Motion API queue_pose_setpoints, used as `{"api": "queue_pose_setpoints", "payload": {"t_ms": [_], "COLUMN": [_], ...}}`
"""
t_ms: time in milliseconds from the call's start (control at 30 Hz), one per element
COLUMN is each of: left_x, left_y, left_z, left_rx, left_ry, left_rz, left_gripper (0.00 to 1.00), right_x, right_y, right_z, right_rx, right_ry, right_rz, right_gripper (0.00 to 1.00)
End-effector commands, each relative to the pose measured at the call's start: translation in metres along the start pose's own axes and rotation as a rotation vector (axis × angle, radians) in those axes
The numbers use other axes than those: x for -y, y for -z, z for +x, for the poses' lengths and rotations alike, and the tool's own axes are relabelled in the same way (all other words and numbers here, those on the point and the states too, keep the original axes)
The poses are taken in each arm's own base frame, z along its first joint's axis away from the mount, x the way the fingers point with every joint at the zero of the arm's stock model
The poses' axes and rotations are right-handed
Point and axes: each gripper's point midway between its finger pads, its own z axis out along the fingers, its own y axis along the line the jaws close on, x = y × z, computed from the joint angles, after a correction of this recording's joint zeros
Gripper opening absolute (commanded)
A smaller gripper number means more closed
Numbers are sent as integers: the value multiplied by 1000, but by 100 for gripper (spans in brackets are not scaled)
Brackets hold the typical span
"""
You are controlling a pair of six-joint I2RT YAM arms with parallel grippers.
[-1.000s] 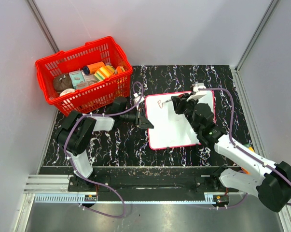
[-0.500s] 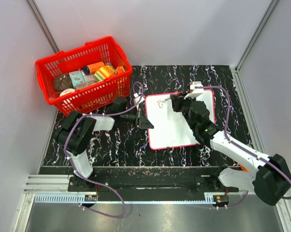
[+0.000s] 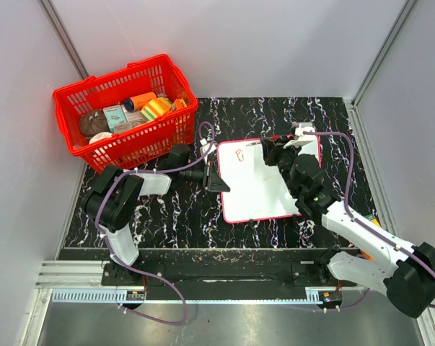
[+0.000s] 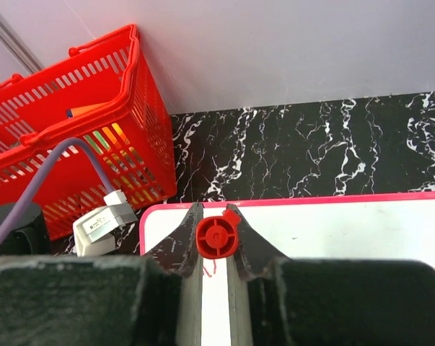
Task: Write a sentence on the whiteboard
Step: Write on the whiteboard with the whiteboard.
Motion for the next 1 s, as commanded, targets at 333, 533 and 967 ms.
{"api": "queue_pose_setpoints", "payload": {"t_ms": [333, 533, 967], "left_x": [-4, -3, -3], "left_y": [-9, -9, -10], "left_z": [5, 5, 5], "left_rx": [-20, -20, -21], "left_ry": [-82, -84, -86], "left_rz": [-23, -23, -21], "left_gripper": [0, 0, 0], "right_x": [12, 14, 15], "right_y": [-2, -4, -4], "right_z": [7, 16, 24], "right_rx": [-8, -31, -49], "right_ry": [26, 31, 32], "right_rz": [46, 50, 50], "right_gripper": [0, 0, 0]}}
